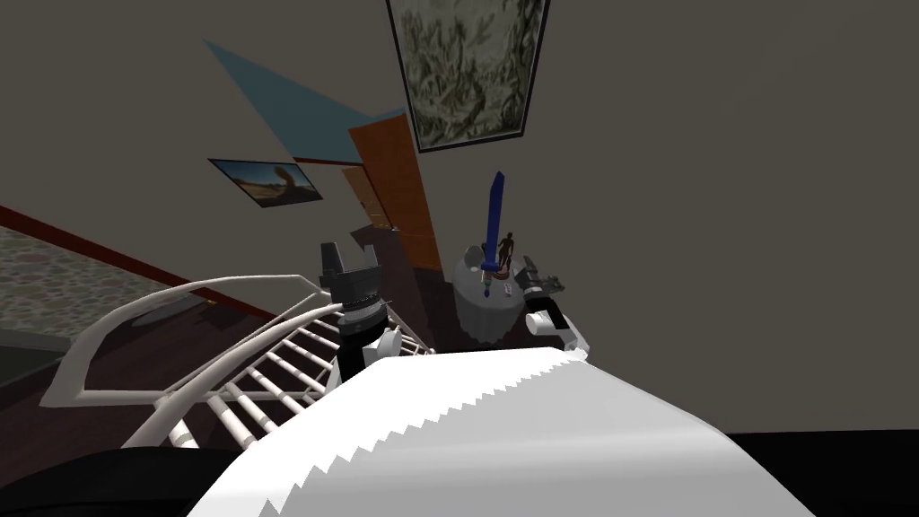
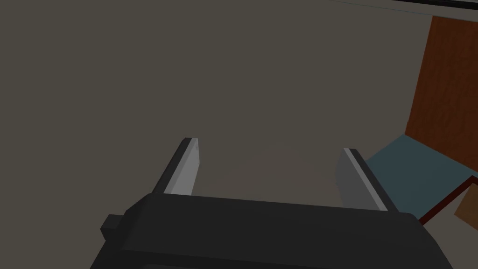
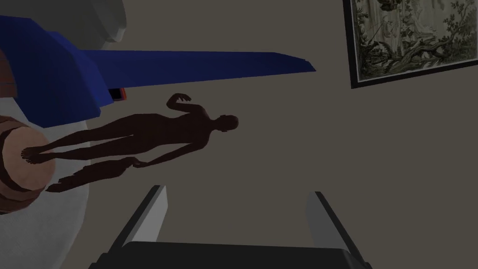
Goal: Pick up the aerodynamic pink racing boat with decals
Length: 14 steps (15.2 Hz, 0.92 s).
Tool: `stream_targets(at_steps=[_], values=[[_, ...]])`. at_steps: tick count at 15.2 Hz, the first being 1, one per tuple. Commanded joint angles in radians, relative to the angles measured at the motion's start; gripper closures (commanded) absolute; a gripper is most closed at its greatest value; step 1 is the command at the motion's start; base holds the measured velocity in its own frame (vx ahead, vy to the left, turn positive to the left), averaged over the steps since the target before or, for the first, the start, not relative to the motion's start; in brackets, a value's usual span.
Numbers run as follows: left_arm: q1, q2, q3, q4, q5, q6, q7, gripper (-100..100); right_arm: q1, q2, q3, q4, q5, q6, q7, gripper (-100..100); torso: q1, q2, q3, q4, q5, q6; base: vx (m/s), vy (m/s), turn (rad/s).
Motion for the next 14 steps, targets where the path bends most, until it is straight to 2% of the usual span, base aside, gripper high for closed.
stream_targets(at_steps=[1, 3, 4, 5, 6, 8, 9, 11, 12, 13, 14], values=[[0.000, 0.000, 0.000, 0.000, 0.000, 0.000, 0.000, 0, -0.038, -0.011, -0.010, 0.050, -0.033, 0.043, -0.049, -100, 0.000, 0.000, 0.000, 0.000, 0.000, 0.000, 0.018, 0.048, -0.071], [0.000, 0.000, 0.000, 0.000, 0.000, 0.000, 0.000, 0, -0.038, -0.011, -0.010, 0.076, -0.033, 0.043, -0.049, -100, 0.001, 0.000, 0.000, 0.000, 0.000, 0.000, 0.015, 0.043, -0.045], [0.000, 0.000, 0.000, 0.000, 0.000, 0.000, 0.000, 0, -0.069, -0.019, -0.018, 0.110, -0.058, 0.072, -0.084, -100, 0.000, 0.000, 0.000, 0.000, 0.000, 0.000, 0.007, 0.034, -0.064], [0.000, 0.000, 0.000, 0.000, 0.000, 0.000, 0.000, 0, -0.069, -0.019, -0.018, 0.129, -0.058, 0.072, -0.084, -100, 0.000, 0.000, 0.000, 0.000, 0.000, 0.000, 0.011, 0.033, -0.067], [0.000, 0.000, 0.000, 0.000, 0.000, 0.000, 0.000, 0, -0.100, -0.026, -0.026, 0.153, -0.083, 0.102, -0.117, -100, 0.000, 0.000, 0.000, 0.000, 0.000, 0.000, 0.018, 0.041, -0.088], [0.000, 0.000, 0.000, 0.000, 0.000, 0.000, 0.000, 0, -0.100, -0.026, -0.026, 0.183, -0.083, 0.102, -0.120, -100, 0.000, 0.000, 0.000, 0.000, 0.000, 0.000, 0.016, 0.039, -0.047], [0.000, 0.000, 0.000, 0.000, 0.000, 0.000, 0.000, 0, -0.132, -0.034, -0.035, 0.210, -0.109, 0.132, -0.156, -100, 0.000, 0.000, 0.000, 0.000, 0.000, 0.000, 0.011, 0.037, -0.060], [0.000, 0.000, 0.000, 0.000, 0.000, 0.000, 0.000, 0, -0.132, -0.034, -0.035, 0.237, -0.109, 0.132, -0.156, -100, 0.000, 0.000, 0.000, 0.000, 0.000, 0.000, 0.013, 0.030, -0.047], [0.000, 0.000, 0.000, 0.000, 0.000, 0.000, 0.000, 0, -0.164, -0.040, -0.043, 0.271, -0.135, 0.163, -0.193, -100, -0.001, 0.000, 0.000, 0.000, 0.000, 0.000, 0.014, 0.027, -0.072], [0.000, 0.000, 0.000, 0.000, 0.000, 0.000, 0.000, 0, -0.164, -0.040, -0.043, 0.293, -0.135, 0.163, -0.193, -100, -0.001, 0.000, 0.000, 0.000, 0.000, 0.000, 0.018, 0.032, -0.072], [0.000, 0.000, 0.000, 0.000, 0.000, 0.000, 0.000, 0, -0.196, -0.047, -0.052, 0.327, -0.161, 0.194, -0.229, -100, -0.001, 0.000, 0.000, 0.000, 0.000, 0.000, 0.026, 0.043, -0.082]])
